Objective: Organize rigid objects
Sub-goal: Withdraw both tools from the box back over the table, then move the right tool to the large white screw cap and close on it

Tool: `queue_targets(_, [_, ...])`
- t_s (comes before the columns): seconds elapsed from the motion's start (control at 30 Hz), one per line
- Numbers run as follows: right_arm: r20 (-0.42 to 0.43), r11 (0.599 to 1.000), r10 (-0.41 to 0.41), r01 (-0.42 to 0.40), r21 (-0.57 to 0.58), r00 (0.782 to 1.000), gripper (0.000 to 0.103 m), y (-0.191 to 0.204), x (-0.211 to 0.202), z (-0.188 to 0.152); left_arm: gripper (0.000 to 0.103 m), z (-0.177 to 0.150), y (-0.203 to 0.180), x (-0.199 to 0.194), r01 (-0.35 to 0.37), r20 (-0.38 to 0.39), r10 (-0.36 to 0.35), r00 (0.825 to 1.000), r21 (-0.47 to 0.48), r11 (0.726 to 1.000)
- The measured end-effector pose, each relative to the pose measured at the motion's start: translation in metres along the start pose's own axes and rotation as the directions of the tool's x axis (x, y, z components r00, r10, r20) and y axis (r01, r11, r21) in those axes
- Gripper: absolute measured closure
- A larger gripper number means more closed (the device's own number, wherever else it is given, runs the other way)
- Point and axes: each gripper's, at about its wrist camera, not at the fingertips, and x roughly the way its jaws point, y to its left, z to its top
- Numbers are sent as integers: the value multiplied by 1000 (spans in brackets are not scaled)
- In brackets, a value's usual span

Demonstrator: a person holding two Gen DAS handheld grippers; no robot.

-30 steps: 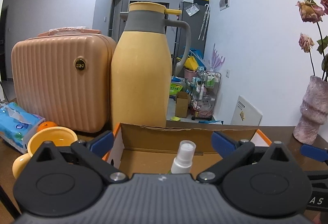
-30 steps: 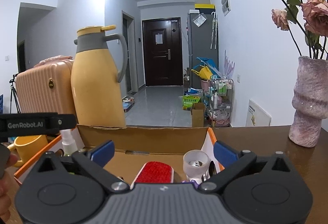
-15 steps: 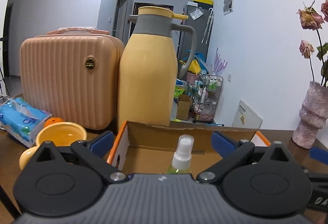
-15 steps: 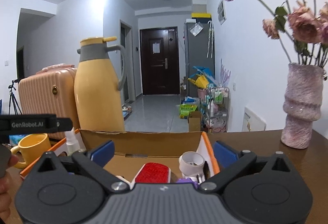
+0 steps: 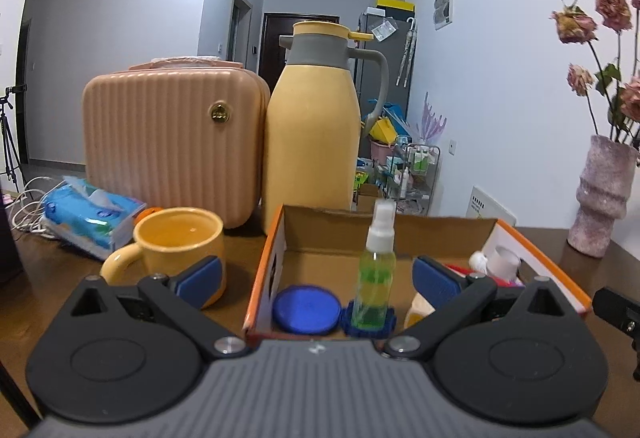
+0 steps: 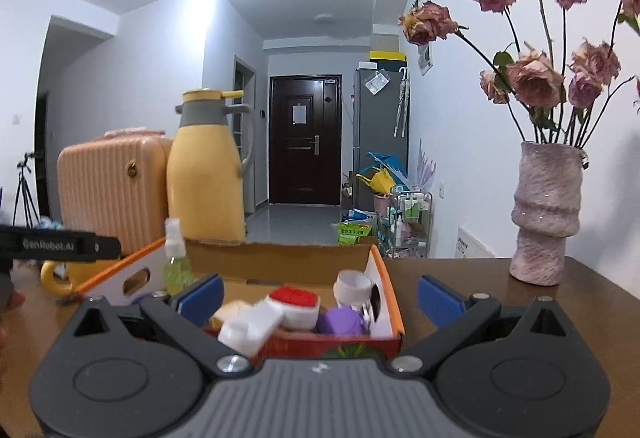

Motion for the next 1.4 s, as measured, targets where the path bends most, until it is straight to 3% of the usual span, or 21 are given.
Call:
queue_targets(0.63, [-95, 1000, 24, -24, 5, 995, 0, 15, -92, -51, 0, -54, 13, -103, 82, -75, -79, 994, 48, 995])
queue_targets(0.9, [-170, 1000, 18, -16, 15, 985, 0, 16, -98, -61, 0, -67, 22, -126, 97, -101, -91, 991, 58, 994])
queue_targets(1.4, [-255, 1000, 28, -28, 3, 966, 0, 22, -90, -68, 0, -77, 25, -126, 99, -151, -87, 985, 71, 993])
